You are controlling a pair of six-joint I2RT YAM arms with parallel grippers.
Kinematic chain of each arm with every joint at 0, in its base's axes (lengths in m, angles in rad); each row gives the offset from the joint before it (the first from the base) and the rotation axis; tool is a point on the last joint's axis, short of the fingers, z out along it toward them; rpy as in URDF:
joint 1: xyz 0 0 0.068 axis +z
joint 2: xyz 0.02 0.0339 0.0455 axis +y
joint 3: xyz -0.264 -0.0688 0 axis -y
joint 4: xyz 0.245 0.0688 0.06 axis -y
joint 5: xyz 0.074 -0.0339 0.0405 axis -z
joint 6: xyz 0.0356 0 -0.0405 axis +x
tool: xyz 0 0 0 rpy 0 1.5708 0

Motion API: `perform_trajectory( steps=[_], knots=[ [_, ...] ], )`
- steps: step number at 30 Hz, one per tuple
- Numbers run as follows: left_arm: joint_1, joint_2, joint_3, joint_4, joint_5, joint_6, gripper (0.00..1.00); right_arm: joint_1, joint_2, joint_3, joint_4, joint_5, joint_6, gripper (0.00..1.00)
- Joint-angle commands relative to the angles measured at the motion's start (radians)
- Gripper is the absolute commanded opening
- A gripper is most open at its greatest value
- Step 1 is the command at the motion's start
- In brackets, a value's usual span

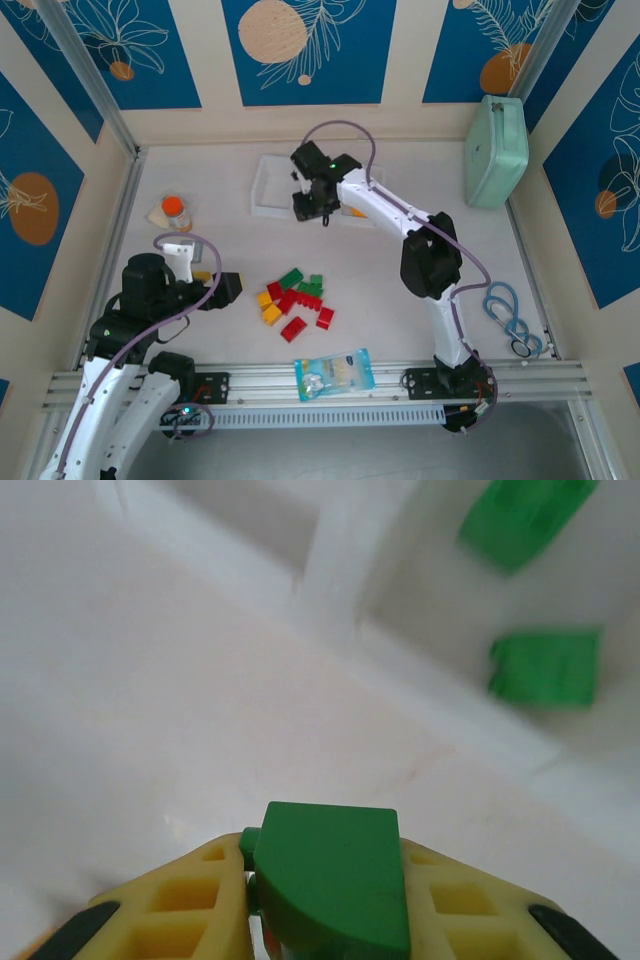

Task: Sort the legos into containers by color
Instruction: Place the lego in the container.

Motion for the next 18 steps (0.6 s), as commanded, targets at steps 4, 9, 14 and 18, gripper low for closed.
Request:
perform_trajectory(
  steps=[4,9,14,18],
  knots=[
    [-0.009,0.000,-0.004,0.005,-0.007,0.008,1.00,-0.076,0.115,0.161,0.074,-0.021,-0.084,0.23],
    [-0.009,0.002,-0.004,0.005,-0.007,0.008,1.00,-0.107,0.253,0.359,0.020,0.003,-0.118,0.23],
    [-0.009,0.008,-0.004,0.005,-0.003,0.009,1.00,-0.131,0.375,0.518,-0.026,0.035,-0.149,0.25],
    [-0.009,0.015,-0.002,0.003,-0.005,0.010,1.00,-0.147,0.416,0.566,-0.035,0.038,-0.154,0.35]
  ],
)
